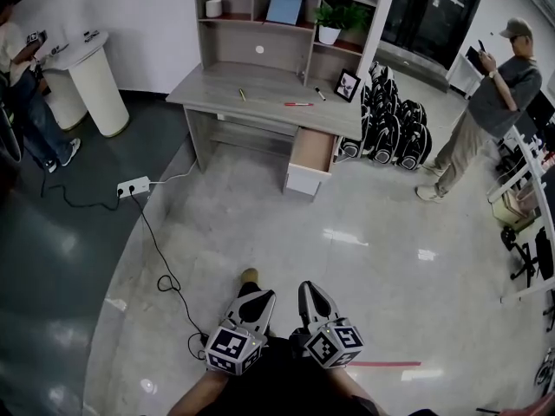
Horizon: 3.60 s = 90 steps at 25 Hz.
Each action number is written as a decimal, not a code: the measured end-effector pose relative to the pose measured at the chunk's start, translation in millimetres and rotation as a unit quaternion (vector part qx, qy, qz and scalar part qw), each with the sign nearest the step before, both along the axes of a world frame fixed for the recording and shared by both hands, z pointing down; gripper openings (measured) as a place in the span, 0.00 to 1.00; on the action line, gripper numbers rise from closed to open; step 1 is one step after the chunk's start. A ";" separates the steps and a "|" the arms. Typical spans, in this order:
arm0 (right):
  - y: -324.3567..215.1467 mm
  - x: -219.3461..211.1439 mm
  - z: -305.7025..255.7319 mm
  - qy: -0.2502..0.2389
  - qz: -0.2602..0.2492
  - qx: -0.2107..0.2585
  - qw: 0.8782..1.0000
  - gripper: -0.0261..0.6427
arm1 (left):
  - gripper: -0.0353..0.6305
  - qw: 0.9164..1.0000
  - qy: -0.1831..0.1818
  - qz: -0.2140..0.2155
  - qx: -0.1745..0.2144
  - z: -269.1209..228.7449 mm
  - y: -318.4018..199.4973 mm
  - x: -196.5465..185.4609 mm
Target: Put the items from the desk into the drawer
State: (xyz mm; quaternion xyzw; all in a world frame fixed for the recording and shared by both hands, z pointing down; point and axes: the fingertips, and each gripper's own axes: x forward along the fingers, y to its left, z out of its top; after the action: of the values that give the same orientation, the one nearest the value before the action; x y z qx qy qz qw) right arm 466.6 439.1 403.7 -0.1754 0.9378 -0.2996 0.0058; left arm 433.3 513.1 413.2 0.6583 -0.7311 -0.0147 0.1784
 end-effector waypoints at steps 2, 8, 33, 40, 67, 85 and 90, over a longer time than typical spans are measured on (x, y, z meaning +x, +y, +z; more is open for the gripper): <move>-4.3 -5.0 2.0 0.004 -0.001 -0.002 1.000 0.07 | 0.05 1.000 0.002 -0.003 -0.002 1.6 -3.3 -4.4; -16.7 -37.5 5.4 0.011 -0.022 0.013 1.000 0.07 | 0.05 1.000 0.006 -0.011 -0.003 6.5 -23.1 -33.0; -128.3 -264.5 1.6 0.064 -0.051 0.053 0.995 0.06 | 0.05 1.000 0.006 -0.028 -0.011 -13.6 -143.9 -265.3; -148.6 -315.7 -0.5 0.068 -0.050 0.066 0.994 0.06 | 0.05 1.000 0.008 -0.020 -0.009 -13.6 -165.4 -318.3; -174.5 -404.7 19.3 0.082 -0.058 0.053 0.994 0.06 | 0.05 0.998 0.042 -0.045 -0.018 5.2 -189.2 -407.9; -279.8 -536.2 22.3 0.082 -0.072 0.047 0.993 0.06 | 0.05 0.996 0.035 -0.079 -0.023 7.2 -276.3 -535.0; -312.2 -578.0 16.8 0.083 -0.080 0.057 0.992 0.06 | 0.05 0.995 0.039 -0.091 -0.021 4.8 -305.5 -579.2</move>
State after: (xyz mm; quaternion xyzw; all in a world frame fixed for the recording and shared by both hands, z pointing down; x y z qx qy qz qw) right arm -111.4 126.9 420.5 -0.1235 0.9616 -0.2295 -0.0858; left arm -146.0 207.6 417.9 0.5837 -0.7810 -0.0411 0.2184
